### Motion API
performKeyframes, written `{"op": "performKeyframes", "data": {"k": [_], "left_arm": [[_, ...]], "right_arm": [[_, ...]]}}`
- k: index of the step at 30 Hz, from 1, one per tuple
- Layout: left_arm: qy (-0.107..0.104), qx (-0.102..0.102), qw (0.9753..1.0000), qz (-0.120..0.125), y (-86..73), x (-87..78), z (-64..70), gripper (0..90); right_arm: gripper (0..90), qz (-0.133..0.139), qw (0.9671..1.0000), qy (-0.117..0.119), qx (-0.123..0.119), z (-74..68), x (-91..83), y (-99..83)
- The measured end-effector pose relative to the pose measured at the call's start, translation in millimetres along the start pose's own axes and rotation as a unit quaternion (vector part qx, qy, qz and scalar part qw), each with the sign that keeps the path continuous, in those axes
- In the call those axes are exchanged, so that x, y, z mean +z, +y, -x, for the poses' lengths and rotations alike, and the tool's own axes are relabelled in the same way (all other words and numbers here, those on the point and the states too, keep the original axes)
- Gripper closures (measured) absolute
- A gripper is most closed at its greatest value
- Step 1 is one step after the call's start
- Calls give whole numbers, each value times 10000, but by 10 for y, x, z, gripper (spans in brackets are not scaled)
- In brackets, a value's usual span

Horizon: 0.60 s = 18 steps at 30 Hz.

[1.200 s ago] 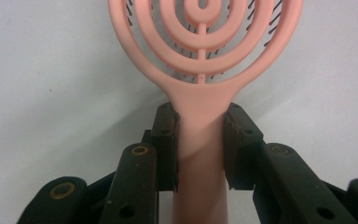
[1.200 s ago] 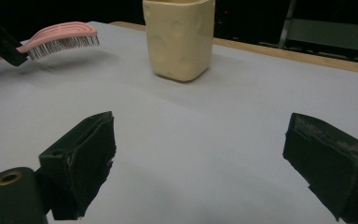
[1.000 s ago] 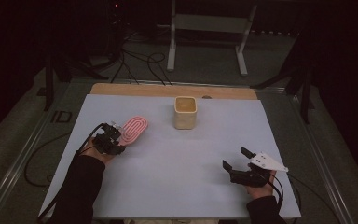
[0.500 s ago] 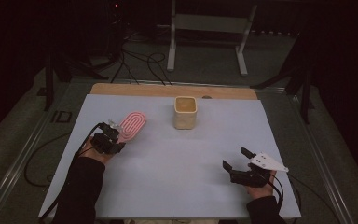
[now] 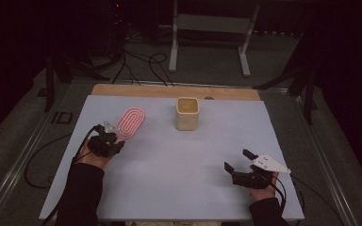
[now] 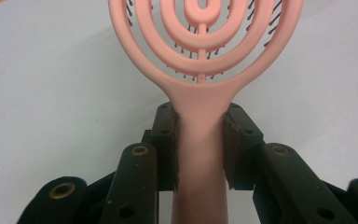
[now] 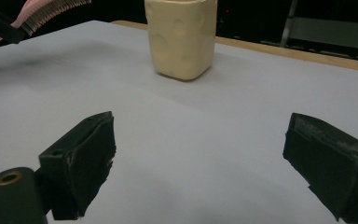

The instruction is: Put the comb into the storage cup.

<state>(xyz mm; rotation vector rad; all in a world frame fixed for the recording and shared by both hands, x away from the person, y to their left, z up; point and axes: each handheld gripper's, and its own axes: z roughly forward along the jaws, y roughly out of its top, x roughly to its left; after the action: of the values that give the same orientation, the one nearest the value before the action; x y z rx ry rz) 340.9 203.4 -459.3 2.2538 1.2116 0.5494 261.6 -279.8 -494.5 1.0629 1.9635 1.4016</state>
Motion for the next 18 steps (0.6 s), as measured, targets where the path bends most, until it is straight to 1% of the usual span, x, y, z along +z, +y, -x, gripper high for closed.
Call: {"op": "performKeyframes", "data": {"k": [1, 3, 5, 6, 11, 12, 13, 14, 15, 16, 17, 18], "left_arm": [[0, 0, 10000, 0, 0, 0, 0, 700], [-20, -48, 9999, 134, -16, -2, 9, 701], [-30, -31, 9999, 151, -21, 1, 14, 701], [16, 27, 9999, 137, -22, 13, 28, 700], [12, 48, 9997, 229, -28, 18, 43, 701], [5, 48, 9996, 281, -29, 19, 54, 700], [5, 48, 9996, 281, -29, 19, 54, 700], [-10, 37, 9994, 352, -30, 25, 65, 701], [-10, 37, 9994, 352, -30, 25, 65, 701], [-41, 55, 9992, 405, -28, 31, 78, 701], [-41, 55, 9992, 405, -28, 31, 78, 701], [-38, 102, 9989, 457, -28, 37, 93, 701]], "right_arm": [[88, 1, 10000, 0, 8, -1, 1, 0], [88, -3, 10000, -3, 0, -1, 2, -1], [88, -8, 10000, -4, 0, -2, 3, -1], [88, -15, 10000, -1, -4, -4, 6, -1], [88, -16, 10000, 3, -14, -3, 6, 0], [88, -15, 10000, 8, -12, -1, 6, 1], [88, -7, 10000, 10, -11, 0, 7, 2], [88, -8, 10000, 13, -11, 1, 7, 3], [88, -8, 10000, 13, -11, 1, 7, 3], [88, -13, 10000, 22, -9, 5, 9, 3], [88, -21, 10000, 21, -10, 7, 12, 3], [88, -30, 10000, 23, -3, 7, 14, 3]]}}
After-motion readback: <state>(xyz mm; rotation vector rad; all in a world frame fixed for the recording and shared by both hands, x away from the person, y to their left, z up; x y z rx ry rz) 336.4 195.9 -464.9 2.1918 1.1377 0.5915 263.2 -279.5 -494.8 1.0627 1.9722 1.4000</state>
